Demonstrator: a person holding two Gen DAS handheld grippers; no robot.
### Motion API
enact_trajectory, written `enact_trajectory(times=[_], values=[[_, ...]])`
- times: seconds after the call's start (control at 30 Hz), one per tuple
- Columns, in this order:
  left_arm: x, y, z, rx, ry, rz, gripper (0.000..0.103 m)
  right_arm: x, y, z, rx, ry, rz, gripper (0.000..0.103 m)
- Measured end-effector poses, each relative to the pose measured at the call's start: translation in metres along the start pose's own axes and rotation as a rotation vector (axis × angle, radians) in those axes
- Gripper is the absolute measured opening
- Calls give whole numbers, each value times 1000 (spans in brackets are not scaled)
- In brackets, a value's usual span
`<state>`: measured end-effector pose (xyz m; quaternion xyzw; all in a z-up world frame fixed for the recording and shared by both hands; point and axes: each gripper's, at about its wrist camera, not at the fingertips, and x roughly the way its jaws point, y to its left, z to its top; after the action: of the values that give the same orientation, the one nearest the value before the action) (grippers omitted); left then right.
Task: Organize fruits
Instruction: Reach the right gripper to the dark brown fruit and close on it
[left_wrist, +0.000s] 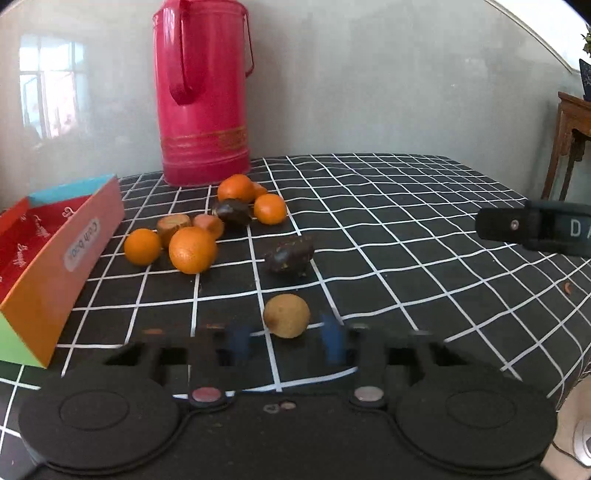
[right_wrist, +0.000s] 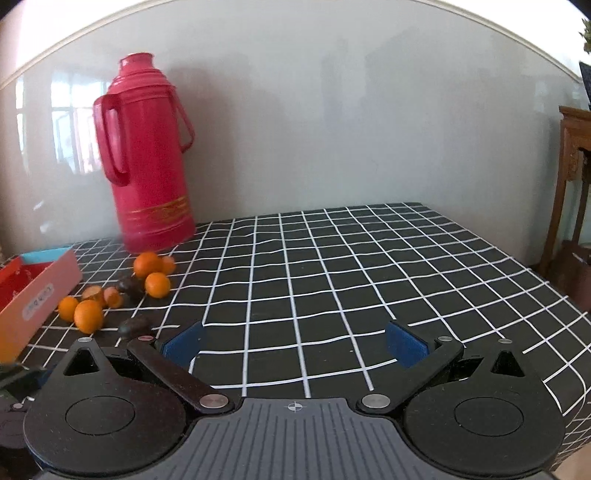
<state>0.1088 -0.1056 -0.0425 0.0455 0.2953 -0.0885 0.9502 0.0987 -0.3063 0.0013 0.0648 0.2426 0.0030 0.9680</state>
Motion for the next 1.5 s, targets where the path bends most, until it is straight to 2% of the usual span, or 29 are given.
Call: enact_trajectory(times=[0.07, 0.17, 0.3, 0.5, 0.63, 0.7, 0.73, 0.77, 0.83, 0.97, 1.1, 1.17, 1.27, 1.3, 1.33, 1.43, 1.5], values=[[-3, -1, 0, 14, -8, 17, 17, 1, -1, 0, 4, 4, -2, 103], [-11, 9, 2, -17, -31, 17, 17, 1, 5, -3, -18, 9, 4, 103], [-27, 29, 11, -35, -105, 79, 17, 4, 23, -4, -45, 16, 31, 103], [-58, 87, 20, -95, -209, 234, 17, 3, 69, -12, -114, 15, 120, 103], [-60, 135, 18, -168, -191, 292, 17, 1, 104, -18, -191, 11, 178, 103], [-57, 152, 16, -195, -158, 264, 31, 0, 116, -21, -226, -2, 208, 103], [-59, 156, 16, -206, -154, 264, 50, 0, 121, -23, -242, -6, 219, 103], [-64, 155, 14, -209, -174, 282, 75, -1, 126, -25, -255, -10, 220, 103], [-78, 151, 10, -183, -235, 333, 93, 0, 130, -26, -260, -7, 242, 103], [-92, 147, 6, -158, -257, 338, 97, -1, 131, -24, -224, -12, 280, 103], [-94, 149, 4, -154, -256, 346, 97, 0, 132, -27, -251, -8, 285, 103], [-93, 150, 2, -166, -260, 351, 97, 1, 126, -26, -208, -1, 293, 103], [-94, 152, 1, -177, -264, 355, 97, 11, 115, -26, -82, 85, 329, 103], [-93, 152, 1, -179, -261, 355, 97, 16, 115, -25, -84, 136, 320, 103], [-93, 152, 1, -178, -258, 358, 97, 16, 117, -26, -118, 136, 304, 103], [-93, 153, 1, -170, -253, 361, 97, 9, 127, -24, -236, 18, 216, 103], [-92, 155, 0, -168, -246, 365, 97, 20, 130, -20, -256, 54, 234, 103]])
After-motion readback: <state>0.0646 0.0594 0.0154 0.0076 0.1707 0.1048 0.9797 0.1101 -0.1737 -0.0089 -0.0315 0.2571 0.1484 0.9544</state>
